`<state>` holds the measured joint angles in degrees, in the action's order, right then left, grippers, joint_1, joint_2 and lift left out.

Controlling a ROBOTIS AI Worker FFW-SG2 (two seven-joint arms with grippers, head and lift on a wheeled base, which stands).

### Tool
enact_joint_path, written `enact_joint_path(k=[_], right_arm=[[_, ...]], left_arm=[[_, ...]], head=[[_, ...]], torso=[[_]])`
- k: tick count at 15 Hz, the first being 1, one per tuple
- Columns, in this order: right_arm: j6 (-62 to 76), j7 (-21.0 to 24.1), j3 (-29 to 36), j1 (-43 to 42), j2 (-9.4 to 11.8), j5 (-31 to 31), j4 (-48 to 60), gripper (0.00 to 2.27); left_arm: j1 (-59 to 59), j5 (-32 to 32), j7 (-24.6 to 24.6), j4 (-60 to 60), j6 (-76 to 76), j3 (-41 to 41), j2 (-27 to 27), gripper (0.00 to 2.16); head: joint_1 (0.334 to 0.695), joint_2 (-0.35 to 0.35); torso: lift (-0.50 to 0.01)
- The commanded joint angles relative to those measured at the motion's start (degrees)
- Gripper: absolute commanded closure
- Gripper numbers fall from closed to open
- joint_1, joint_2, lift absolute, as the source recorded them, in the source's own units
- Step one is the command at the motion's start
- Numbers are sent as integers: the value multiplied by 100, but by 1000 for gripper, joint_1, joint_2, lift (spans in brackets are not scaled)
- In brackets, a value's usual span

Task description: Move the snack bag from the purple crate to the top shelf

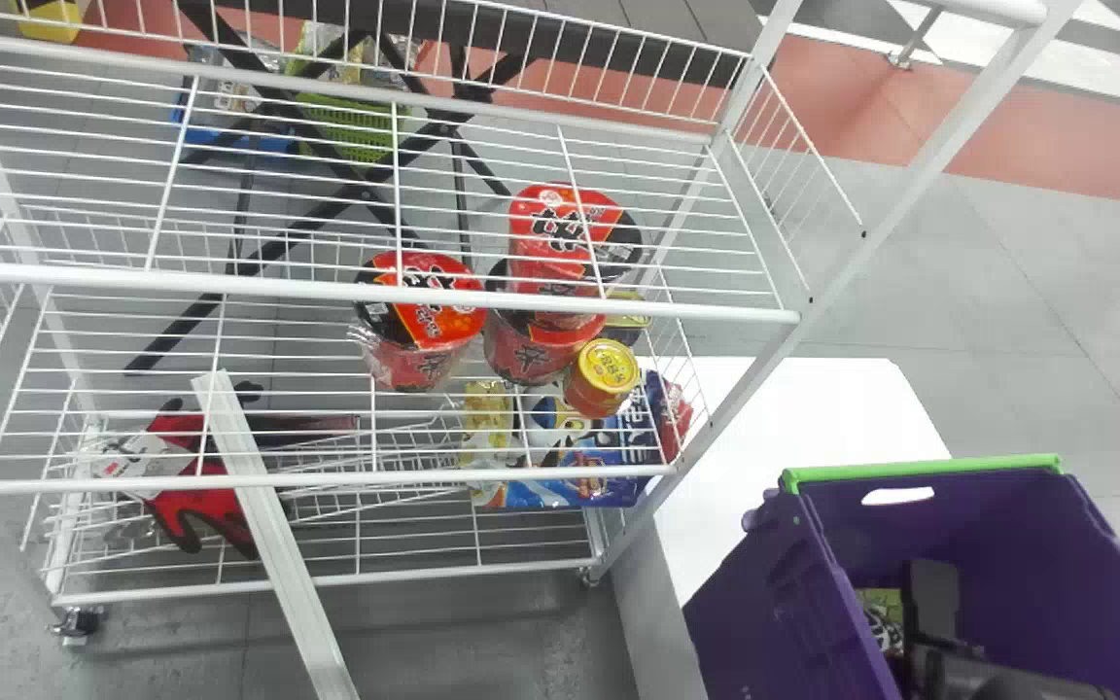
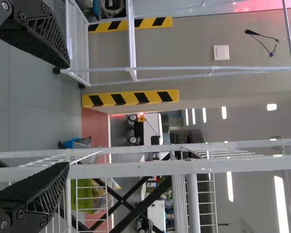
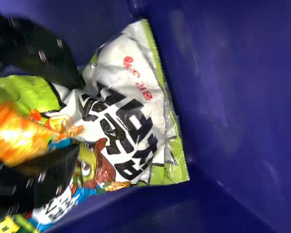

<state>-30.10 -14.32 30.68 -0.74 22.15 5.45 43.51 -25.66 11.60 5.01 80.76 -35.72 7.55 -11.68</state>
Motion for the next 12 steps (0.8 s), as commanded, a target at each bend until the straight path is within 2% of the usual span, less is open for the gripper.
enact_joint_path(k=[1,2,4,8,12], right_arm=[[8,-1,17,21,0,-88,17,1774],[-27,-18,34,30,0,-106,61,1953],[-238,-159,69,162,-18,-255,351,2010],[-660,-414,298,452,-158,-281,1019,2013],[-1715,-651,834,812,-449,-308,2206,2013]], left_arm=[[-1,0,0,-8,0,-8,8,100],[8,0,-18,-8,0,-8,8,100],[-1,0,-35,1,-18,-8,8,100],[-9,-18,-88,1,0,1,25,100],[-9,-35,-106,18,0,1,52,100]], head=[[695,-350],[695,-350],[695,-350],[695,-350],[695,-350]], torso=[[-453],[-453],[-453],[-453],[-453]])
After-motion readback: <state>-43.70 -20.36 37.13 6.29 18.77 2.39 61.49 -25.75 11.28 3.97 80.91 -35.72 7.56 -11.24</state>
